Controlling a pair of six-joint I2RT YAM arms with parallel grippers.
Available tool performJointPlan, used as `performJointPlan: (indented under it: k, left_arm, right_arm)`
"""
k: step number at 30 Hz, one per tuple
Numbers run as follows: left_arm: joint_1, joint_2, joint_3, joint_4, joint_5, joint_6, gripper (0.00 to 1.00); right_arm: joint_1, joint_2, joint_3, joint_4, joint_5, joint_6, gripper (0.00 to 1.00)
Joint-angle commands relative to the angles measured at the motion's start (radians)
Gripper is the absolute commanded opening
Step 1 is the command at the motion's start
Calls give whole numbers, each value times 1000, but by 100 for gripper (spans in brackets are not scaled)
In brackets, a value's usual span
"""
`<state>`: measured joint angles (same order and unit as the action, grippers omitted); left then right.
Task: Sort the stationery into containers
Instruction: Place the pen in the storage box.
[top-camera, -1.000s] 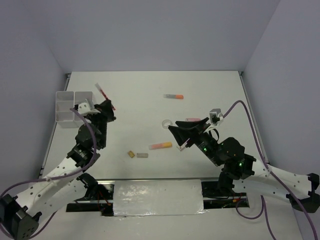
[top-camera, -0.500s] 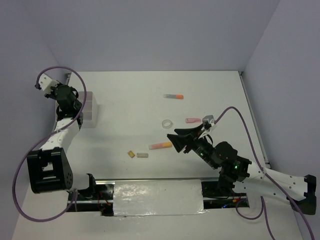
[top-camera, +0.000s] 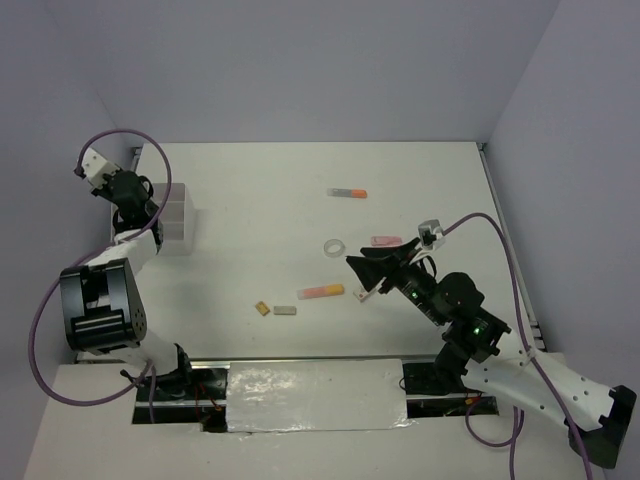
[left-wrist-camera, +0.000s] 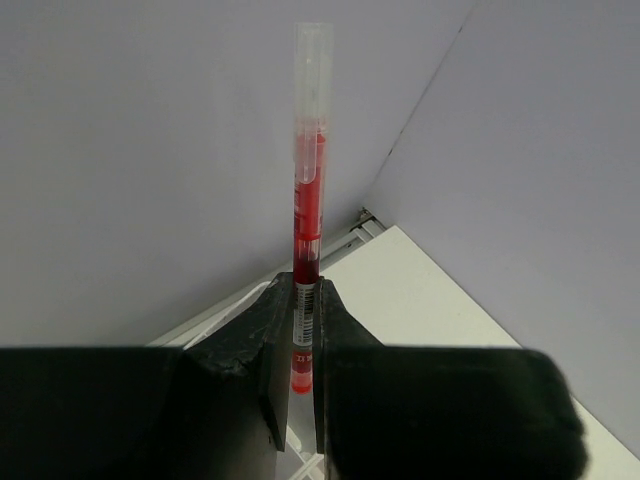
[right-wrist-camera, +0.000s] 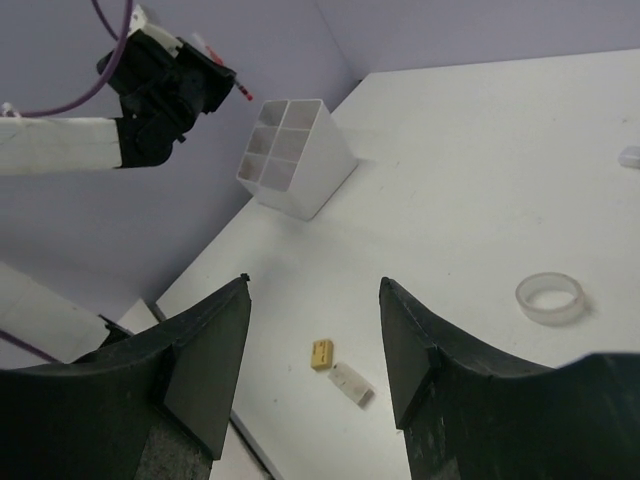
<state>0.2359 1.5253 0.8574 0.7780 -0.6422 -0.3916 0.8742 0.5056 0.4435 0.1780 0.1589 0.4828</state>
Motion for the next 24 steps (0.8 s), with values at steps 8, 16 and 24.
performJointPlan:
  k: [8,16,24]
  left_arm:
    - [20,123,9,152,58,-27,0]
    - [20,182,-21,184,70,-78,3]
    - [22,176,-38,175,58,-87,20]
  right_arm:
    - [-17,8,6,-14,-67,7,62]
    - [-23,5,12,-32,-56,-9,62]
    - [-26,16,18,-34,-58,-12,62]
